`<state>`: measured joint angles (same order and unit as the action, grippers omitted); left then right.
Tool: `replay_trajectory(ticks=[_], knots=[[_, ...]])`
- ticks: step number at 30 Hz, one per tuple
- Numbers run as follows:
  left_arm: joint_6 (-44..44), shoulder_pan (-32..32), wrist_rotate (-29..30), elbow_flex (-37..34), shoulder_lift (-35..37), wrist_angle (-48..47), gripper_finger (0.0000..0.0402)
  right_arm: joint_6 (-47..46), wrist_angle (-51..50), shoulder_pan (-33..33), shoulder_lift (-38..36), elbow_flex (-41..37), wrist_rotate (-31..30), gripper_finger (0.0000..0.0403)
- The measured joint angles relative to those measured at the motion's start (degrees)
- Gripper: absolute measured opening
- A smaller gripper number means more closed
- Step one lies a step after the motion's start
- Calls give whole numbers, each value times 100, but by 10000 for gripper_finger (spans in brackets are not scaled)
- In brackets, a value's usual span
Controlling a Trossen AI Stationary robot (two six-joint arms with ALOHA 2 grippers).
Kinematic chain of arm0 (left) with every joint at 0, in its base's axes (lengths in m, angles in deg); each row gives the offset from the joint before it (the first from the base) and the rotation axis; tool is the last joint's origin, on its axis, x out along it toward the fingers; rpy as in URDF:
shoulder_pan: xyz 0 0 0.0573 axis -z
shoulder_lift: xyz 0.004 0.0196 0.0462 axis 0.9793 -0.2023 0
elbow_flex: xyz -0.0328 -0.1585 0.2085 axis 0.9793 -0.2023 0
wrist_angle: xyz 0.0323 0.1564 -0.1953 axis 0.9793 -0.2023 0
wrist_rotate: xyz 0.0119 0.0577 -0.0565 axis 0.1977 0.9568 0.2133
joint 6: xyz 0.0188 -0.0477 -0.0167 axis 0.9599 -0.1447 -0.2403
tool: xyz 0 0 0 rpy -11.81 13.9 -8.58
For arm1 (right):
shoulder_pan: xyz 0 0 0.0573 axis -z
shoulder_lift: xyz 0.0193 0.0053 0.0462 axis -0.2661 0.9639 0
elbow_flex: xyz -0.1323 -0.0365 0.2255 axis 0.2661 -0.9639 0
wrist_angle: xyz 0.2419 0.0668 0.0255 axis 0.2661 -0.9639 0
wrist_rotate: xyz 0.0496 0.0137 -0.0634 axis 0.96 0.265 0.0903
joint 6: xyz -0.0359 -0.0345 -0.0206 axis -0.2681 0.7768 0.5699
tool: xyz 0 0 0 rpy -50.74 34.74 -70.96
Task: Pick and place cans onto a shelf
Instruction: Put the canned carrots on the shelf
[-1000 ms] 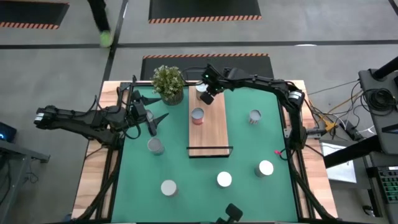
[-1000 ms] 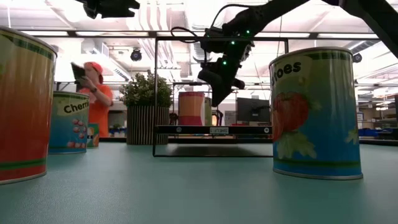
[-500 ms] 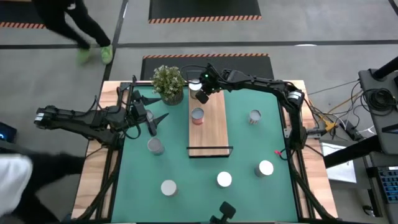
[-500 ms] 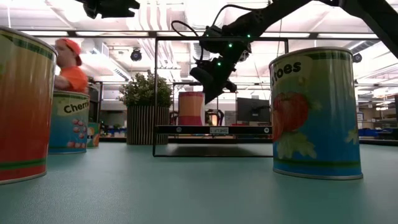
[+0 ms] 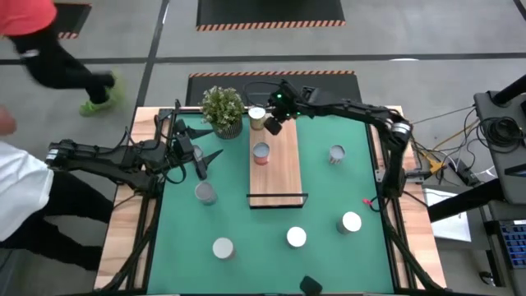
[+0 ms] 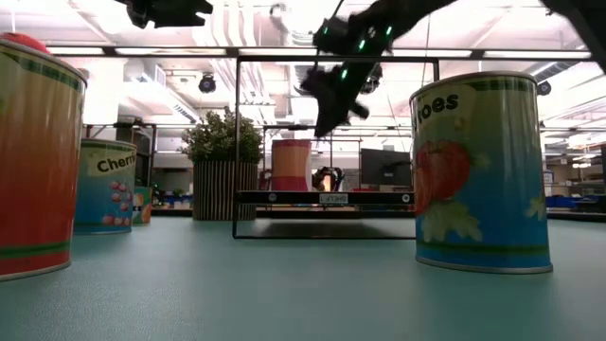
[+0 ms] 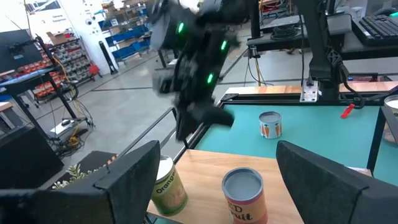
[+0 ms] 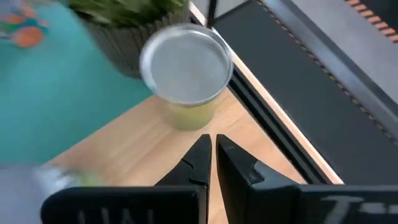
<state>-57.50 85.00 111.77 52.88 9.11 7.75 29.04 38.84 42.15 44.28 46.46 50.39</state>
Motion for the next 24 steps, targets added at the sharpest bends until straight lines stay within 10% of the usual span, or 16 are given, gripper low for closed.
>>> replay_trajectory(ticks=[10, 24], knots=[[-234, 0, -76, 0, -3, -63, 302, -409, -928, -983, -1524, -600, 17, 13], [-299, 0, -105, -2, -214, -59, 302, -2246, -1023, -1675, -3650, -3521, -344, 13]])
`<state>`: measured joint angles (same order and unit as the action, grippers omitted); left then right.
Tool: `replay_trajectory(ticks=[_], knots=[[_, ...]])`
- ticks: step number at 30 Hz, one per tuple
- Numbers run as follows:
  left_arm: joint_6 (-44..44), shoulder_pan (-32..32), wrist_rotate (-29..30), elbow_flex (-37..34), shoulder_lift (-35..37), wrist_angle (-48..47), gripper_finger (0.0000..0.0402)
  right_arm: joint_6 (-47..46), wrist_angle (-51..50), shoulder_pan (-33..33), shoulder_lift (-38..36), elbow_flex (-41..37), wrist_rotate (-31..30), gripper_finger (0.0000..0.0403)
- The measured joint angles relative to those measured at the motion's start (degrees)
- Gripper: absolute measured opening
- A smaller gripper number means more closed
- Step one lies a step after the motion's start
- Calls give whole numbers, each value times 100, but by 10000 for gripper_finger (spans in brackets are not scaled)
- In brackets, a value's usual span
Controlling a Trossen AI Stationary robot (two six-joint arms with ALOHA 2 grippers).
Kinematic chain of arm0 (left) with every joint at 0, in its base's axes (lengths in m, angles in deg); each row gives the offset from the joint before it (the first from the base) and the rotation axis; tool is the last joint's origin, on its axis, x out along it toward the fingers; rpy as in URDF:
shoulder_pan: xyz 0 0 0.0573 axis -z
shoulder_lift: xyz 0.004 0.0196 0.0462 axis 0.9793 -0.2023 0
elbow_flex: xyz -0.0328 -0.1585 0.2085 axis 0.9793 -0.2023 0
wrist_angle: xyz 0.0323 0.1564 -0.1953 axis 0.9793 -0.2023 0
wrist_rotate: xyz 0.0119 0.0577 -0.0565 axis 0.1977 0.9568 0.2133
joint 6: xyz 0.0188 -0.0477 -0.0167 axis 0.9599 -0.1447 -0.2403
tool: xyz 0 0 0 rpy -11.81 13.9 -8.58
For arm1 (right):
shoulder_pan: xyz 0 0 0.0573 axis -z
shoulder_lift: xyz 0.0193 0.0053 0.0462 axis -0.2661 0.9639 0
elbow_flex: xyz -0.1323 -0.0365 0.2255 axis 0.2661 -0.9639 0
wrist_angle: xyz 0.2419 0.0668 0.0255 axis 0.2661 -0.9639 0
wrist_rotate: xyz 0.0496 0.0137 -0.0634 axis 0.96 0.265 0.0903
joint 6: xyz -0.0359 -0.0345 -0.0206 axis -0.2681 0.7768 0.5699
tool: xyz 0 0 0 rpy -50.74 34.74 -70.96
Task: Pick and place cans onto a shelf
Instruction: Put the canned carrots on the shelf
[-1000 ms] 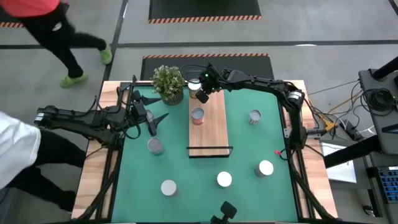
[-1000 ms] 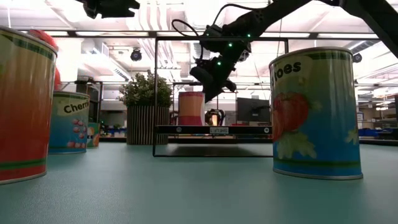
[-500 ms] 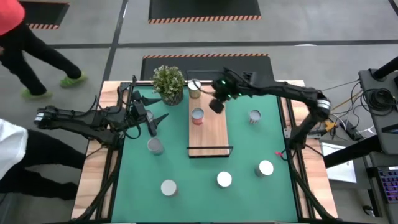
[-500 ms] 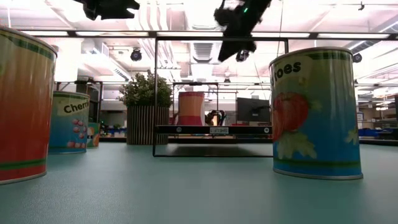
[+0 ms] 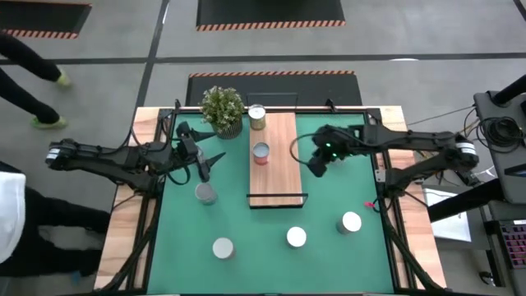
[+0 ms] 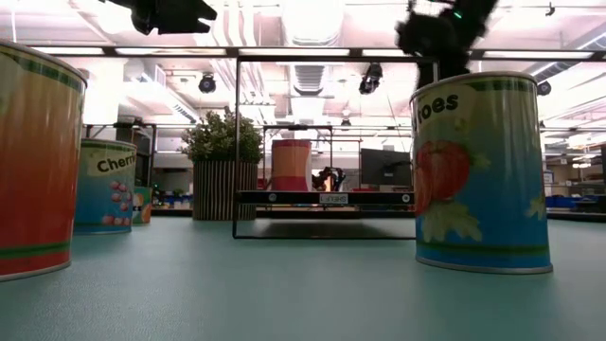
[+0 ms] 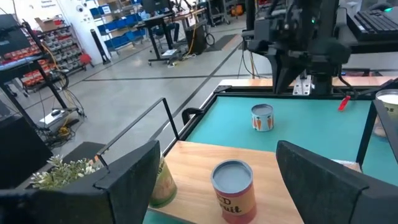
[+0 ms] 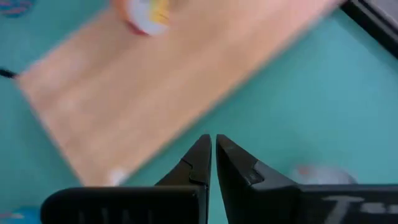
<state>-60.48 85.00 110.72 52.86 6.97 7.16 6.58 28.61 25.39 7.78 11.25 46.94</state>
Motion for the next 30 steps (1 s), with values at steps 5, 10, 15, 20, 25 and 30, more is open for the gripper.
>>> replay_trajectory(ticks=[5, 10, 15, 20, 25, 30], knots=[[-1, 0, -2, 65, -29, 9, 302, -882, -483, 183, -565, -780, -876, 13], [15, 0, -4, 70, -53, 43, 302, -1387, -661, 439, -827, -1320, -1285, 13], [49, 0, -2, 70, -50, 76, 302, -1432, -512, 611, -762, -1683, -1290, 13], [151, 0, -2, 74, -44, 99, 302, -1549, -230, 791, -608, -1748, -1293, 33], [202, 0, -2, 76, -43, 100, 302, -1761, -186, 1005, -525, -1746, -1292, 108], [273, 0, 0, 76, -40, 156, 302, -1885, -184, 1119, -444, -1746, -1290, 212]])
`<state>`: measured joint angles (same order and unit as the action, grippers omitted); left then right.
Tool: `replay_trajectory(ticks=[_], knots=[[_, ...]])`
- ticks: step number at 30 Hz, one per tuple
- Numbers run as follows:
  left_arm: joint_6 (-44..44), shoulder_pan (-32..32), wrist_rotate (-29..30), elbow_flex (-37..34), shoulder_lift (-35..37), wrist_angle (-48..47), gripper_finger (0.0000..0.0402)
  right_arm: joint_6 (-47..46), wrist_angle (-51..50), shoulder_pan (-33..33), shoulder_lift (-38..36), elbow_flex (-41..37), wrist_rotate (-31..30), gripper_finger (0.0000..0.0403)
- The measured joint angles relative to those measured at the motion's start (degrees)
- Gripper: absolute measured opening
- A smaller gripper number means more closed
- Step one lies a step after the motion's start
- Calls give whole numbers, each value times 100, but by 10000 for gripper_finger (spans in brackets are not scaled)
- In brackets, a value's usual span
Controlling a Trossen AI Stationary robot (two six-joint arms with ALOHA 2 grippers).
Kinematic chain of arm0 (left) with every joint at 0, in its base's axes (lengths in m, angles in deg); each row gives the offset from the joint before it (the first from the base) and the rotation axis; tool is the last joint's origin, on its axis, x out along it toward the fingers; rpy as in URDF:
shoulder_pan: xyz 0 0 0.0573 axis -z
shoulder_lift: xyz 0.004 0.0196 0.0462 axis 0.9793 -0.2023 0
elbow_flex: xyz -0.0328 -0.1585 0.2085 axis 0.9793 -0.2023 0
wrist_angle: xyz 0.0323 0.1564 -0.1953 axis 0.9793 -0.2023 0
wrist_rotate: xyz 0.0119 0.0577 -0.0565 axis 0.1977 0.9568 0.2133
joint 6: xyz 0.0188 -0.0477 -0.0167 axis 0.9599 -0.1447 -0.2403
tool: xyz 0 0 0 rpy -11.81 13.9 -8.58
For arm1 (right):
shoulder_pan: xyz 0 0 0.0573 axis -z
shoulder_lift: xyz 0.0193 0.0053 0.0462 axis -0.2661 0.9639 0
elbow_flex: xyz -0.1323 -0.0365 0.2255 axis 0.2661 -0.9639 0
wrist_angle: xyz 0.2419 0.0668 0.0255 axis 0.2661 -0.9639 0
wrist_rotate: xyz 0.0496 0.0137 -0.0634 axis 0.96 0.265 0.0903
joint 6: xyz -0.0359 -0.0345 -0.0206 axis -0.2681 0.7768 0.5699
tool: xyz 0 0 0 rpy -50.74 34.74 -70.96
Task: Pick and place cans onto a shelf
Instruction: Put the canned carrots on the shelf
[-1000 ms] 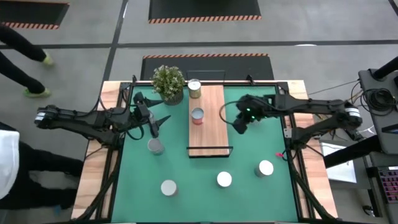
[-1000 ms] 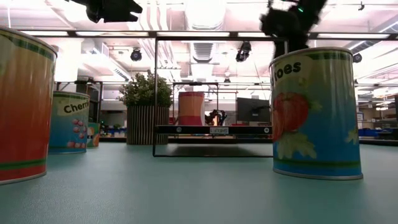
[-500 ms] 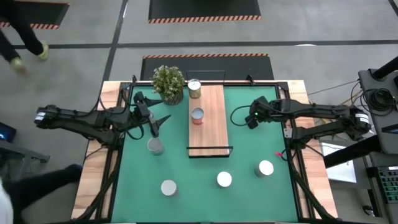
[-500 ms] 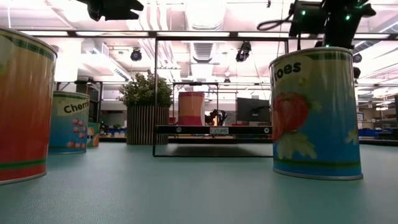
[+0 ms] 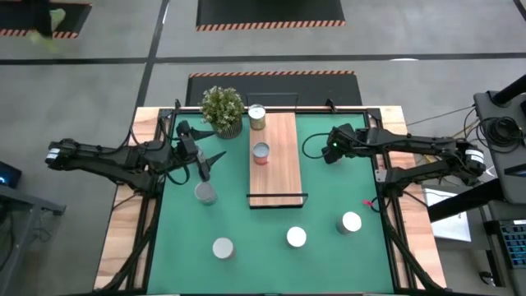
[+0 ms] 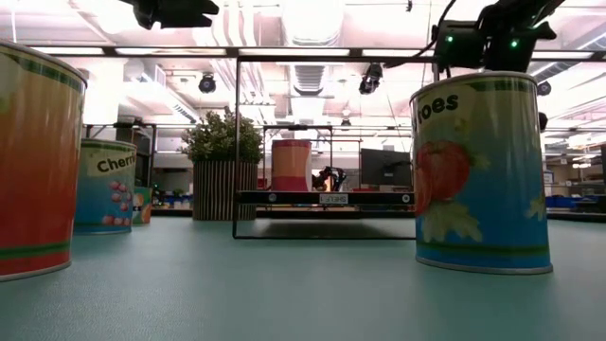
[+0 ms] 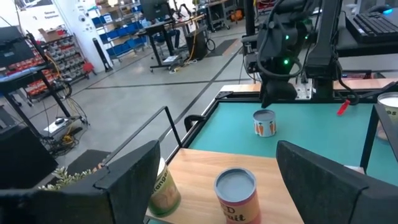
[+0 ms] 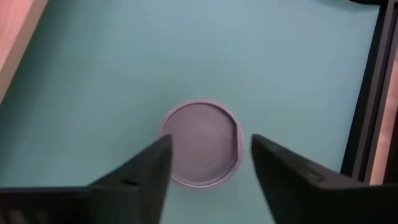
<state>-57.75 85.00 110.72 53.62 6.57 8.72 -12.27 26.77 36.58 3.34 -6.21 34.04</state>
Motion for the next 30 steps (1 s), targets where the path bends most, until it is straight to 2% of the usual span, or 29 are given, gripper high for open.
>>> replay_trajectory(ticks=[7, 11, 23, 26, 30], knots=[[48, -1, 0, 0, -4, 60, 302, -176, 8, 2, 349, 0, -10, 342], [59, 0, 0, 0, -4, 60, 302, -169, 161, 2, 645, 0, -25, 374], [59, -1, 0, 0, -4, 60, 302, -73, 317, 54, 1229, -2, -7, 373], [59, -1, 0, 0, -4, 62, 302, -24, 367, 55, 1348, -2, 4, 352], [59, -2, 0, 0, -4, 60, 302, -19, 401, 55, 1407, -2, 5, 299]])
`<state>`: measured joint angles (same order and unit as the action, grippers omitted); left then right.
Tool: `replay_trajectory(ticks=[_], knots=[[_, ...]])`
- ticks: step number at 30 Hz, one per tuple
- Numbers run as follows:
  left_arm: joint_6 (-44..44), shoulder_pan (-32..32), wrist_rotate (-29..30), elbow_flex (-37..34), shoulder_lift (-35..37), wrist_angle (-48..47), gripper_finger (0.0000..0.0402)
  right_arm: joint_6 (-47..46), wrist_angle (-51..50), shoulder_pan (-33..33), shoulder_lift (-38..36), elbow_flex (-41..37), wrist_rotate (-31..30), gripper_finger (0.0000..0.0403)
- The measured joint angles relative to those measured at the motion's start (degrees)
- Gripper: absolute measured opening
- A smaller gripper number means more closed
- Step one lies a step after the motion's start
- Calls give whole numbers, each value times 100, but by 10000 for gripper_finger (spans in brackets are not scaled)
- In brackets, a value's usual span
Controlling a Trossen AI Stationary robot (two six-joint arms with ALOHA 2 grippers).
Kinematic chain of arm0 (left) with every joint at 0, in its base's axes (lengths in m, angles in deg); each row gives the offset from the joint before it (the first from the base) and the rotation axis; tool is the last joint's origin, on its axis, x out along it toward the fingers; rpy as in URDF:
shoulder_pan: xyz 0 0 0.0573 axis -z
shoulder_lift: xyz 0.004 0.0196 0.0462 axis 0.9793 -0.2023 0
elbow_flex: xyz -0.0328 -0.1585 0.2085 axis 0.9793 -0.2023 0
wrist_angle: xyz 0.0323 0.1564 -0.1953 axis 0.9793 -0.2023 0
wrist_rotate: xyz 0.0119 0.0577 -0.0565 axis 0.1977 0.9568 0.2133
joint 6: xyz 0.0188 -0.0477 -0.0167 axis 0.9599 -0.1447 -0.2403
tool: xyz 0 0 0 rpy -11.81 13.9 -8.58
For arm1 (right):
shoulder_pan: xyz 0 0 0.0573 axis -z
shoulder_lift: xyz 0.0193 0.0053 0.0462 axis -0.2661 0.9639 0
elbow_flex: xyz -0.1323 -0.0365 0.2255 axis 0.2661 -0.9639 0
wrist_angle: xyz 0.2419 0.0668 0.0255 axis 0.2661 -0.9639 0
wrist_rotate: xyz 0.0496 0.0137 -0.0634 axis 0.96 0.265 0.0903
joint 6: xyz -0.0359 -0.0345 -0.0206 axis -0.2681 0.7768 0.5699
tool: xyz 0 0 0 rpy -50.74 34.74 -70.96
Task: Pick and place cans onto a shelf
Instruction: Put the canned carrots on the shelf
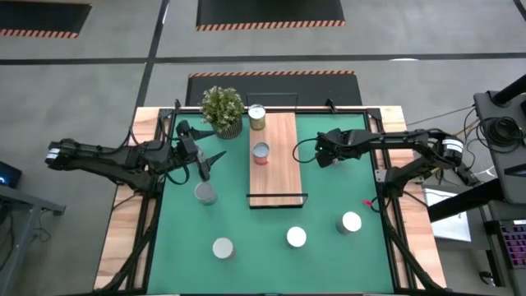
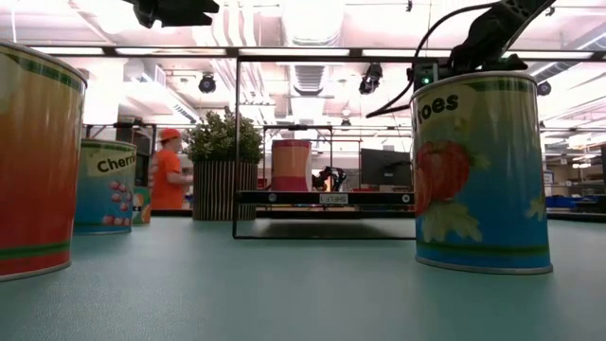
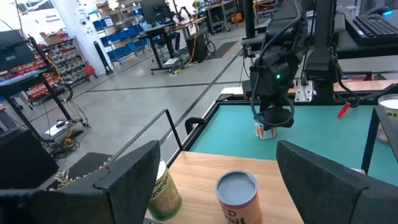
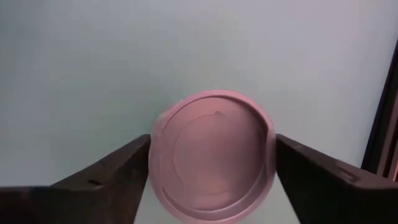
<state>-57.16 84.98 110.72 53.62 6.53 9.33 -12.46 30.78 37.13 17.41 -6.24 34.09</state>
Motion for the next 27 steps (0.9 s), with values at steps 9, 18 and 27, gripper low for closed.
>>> replay_trajectory(ticks=[9, 18, 27], knots=[[-2, 1, 0, 0, -2, 2, 302, 20, -29, -4, -251, 0, 212, 268], [-42, 0, 1, -4, -2, 4, 302, 486, -27, -28, -924, 391, 563, 282], [-46, 2, 1, -7, -2, 4, 302, 976, 413, -816, -1036, 1196, 757, 283]])
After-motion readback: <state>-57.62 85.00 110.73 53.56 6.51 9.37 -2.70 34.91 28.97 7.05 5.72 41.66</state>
